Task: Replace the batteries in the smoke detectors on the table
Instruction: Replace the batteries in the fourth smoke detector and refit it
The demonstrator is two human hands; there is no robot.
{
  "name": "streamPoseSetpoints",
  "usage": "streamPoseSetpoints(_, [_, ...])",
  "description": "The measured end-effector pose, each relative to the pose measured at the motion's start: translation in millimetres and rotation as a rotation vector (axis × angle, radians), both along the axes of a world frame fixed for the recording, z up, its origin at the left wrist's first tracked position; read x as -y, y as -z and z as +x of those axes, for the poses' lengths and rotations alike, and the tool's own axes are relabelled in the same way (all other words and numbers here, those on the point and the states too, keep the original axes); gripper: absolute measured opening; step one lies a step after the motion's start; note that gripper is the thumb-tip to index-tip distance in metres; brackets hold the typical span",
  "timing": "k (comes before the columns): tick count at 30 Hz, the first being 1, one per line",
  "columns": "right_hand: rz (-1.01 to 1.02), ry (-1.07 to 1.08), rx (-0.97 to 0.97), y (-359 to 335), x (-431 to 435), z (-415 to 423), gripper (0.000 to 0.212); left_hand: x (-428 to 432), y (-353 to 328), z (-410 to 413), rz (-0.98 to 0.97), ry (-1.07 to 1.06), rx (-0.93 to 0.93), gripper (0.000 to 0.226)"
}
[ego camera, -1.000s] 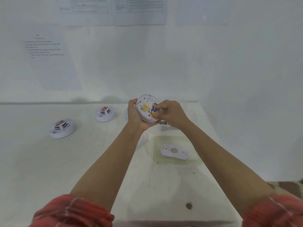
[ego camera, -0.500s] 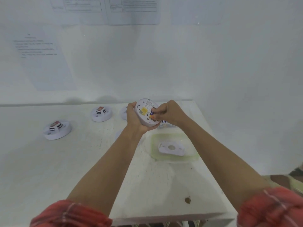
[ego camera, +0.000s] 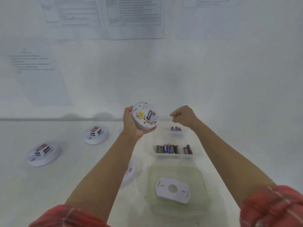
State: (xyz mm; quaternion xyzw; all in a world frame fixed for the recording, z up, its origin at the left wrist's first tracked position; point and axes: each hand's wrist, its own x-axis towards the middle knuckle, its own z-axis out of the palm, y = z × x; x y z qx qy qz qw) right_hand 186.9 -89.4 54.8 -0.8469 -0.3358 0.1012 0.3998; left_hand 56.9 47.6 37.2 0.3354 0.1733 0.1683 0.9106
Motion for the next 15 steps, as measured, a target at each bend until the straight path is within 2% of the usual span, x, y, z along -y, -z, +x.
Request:
streamPoseSetpoints(3, [-0.389,-0.110,0.124,12.9,-19.7,25.3,0.034,-9.4,4.6,18.2,-0.006,-0.012,0.007,0.047])
streamPoseSetpoints(7, [-0.669,-0.252,0.253,25.8,-41.5,39.3,0.047,-16.7,5.2,35.9,-0.037,-0.045,-0.002,0.047])
streamPoseSetpoints(8, [-0.722,-0.271,0.283,27.5,-44.4,41.7,0.044,-18.0,4.9,38.8,-0.047,-0.050,-0.004,0.047])
streamPoseSetpoints(10, [-0.823,-0.283,0.336,33.2,-50.1,45.9,0.012,-19.8,4.5,42.8,-0.056,-0.060,-0.006,0.046])
streamPoseSetpoints(11, [-0.831,-0.266,0.353,36.4,-52.3,47.7,0.017,-20.5,4.9,44.4,-0.057,-0.062,-0.006,0.046])
streamPoseSetpoints(13, [-0.865,-0.297,0.379,40.3,-54.2,49.8,0.040,-21.2,6.4,46.7,-0.055,-0.062,-0.007,0.046])
streamPoseSetpoints(15, [-0.884,-0.316,0.434,42.2,-52.5,50.6,0.045,-21.3,7.7,48.6,-0.055,-0.060,-0.008,0.046])
